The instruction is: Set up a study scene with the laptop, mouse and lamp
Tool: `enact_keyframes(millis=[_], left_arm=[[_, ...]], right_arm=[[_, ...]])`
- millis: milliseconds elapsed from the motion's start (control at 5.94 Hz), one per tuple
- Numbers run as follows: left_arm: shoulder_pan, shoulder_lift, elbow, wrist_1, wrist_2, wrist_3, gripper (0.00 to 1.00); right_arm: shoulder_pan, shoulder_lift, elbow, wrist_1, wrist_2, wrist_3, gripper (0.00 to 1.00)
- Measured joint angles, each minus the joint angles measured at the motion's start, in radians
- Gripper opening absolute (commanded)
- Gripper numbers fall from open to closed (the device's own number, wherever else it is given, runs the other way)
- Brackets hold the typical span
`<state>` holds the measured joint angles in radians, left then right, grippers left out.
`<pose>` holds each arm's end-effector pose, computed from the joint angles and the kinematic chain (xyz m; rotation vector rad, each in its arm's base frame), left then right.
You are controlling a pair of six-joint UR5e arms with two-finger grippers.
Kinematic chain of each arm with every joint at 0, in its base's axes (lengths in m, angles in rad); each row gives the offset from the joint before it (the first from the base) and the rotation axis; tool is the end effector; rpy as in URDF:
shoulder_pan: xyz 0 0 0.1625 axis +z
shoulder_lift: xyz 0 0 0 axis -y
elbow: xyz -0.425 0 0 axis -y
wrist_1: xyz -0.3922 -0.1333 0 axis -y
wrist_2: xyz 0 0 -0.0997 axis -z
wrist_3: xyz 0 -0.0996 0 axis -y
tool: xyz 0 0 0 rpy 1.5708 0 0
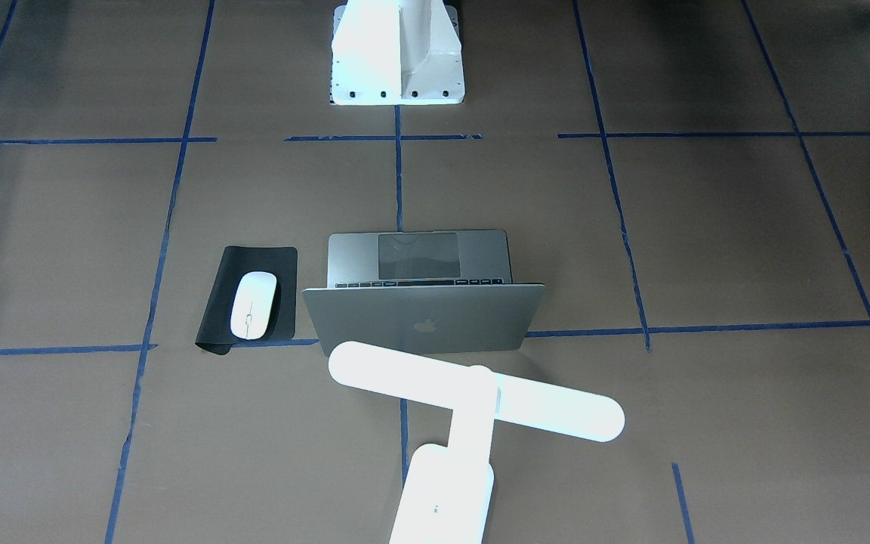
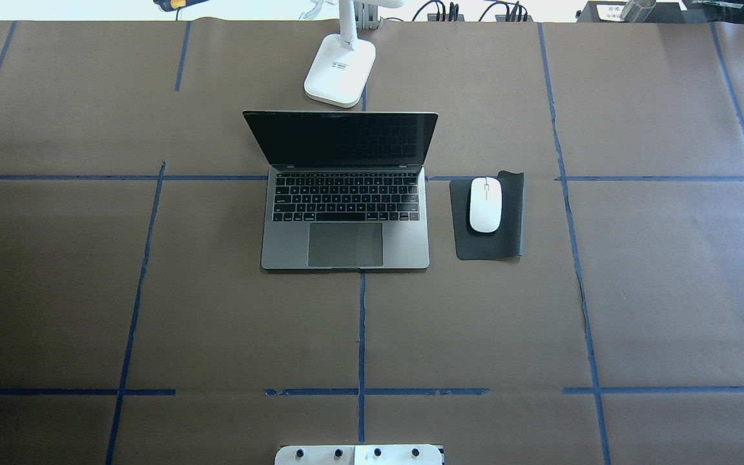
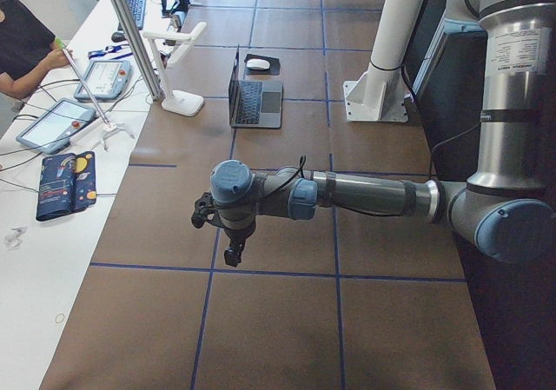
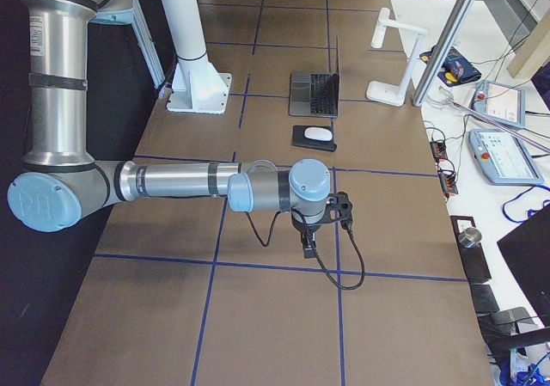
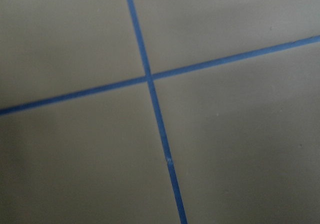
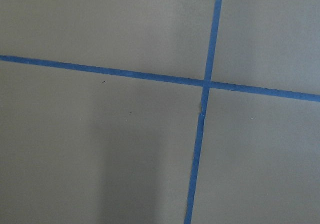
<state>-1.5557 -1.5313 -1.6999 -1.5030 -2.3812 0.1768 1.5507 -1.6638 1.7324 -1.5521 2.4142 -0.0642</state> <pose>-0.0540 -0.4759 0.6185 0.0861 0.8074 0.1901 0.0497 -0.4580 0.6161 0.1007 -0.8413 -0.1160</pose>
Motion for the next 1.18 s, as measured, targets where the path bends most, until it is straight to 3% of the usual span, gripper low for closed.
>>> enact_keyframes(millis=[505, 841, 1178], left_arm=[[0.002, -0.035, -0.020, 0.172, 0.001, 0.002, 1.00], [0.002, -0.042, -0.018, 0.188, 0.000, 0.004, 1.00], [0.003, -0.017, -0.009, 0.111, 0.003, 0.004, 1.00]], right_arm=[[-0.008, -0.006, 0.020, -0.247, -0.052, -0.211, 1.00], [-0.001, -0.007, 0.027, -0.286, -0.063, -0.236, 1.00], [0.000, -0.005, 0.034, -0.287, -0.060, -0.234, 1.00]])
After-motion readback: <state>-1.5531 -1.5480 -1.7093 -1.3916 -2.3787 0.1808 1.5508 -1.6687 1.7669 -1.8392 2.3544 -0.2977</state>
